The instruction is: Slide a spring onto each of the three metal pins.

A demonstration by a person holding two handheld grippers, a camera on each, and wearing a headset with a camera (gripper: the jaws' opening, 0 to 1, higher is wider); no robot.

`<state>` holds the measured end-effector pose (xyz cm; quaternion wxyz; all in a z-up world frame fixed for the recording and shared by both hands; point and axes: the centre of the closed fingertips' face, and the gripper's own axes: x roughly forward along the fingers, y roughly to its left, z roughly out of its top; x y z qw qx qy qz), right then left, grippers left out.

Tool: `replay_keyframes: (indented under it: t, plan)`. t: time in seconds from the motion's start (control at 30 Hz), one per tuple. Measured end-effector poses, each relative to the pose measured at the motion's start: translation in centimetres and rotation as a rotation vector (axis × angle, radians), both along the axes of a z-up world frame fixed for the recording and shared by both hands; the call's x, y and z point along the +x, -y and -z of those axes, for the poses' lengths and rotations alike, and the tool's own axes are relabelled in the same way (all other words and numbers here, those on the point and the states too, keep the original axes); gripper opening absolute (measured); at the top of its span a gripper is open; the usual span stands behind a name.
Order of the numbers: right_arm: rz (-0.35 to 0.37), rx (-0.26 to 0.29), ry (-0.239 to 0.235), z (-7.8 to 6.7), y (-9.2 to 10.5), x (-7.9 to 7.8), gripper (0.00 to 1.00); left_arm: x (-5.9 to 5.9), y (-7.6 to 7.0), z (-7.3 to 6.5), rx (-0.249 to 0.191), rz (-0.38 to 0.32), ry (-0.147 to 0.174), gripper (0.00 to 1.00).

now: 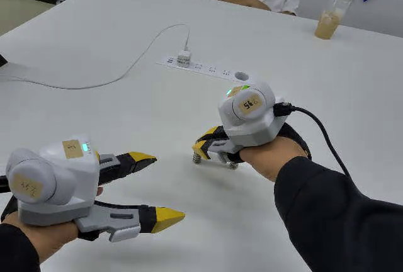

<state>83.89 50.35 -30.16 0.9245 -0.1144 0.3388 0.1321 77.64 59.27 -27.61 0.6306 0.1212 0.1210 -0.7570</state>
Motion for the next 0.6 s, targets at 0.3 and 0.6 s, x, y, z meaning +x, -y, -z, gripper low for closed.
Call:
replay_keyframes:
  t: [0.3,0.6]
  plan:
    - [0.01,0.008,0.041,-1.2,-0.1,-0.6,0.23,0.0,0.1,-0.3,-0.001,0.0,0.005,0.67]
    - [0.025,0.016,0.096,-2.9,-0.1,-1.5,0.3,0.3,0.3,-0.6,-0.008,-0.007,0.007,0.69]
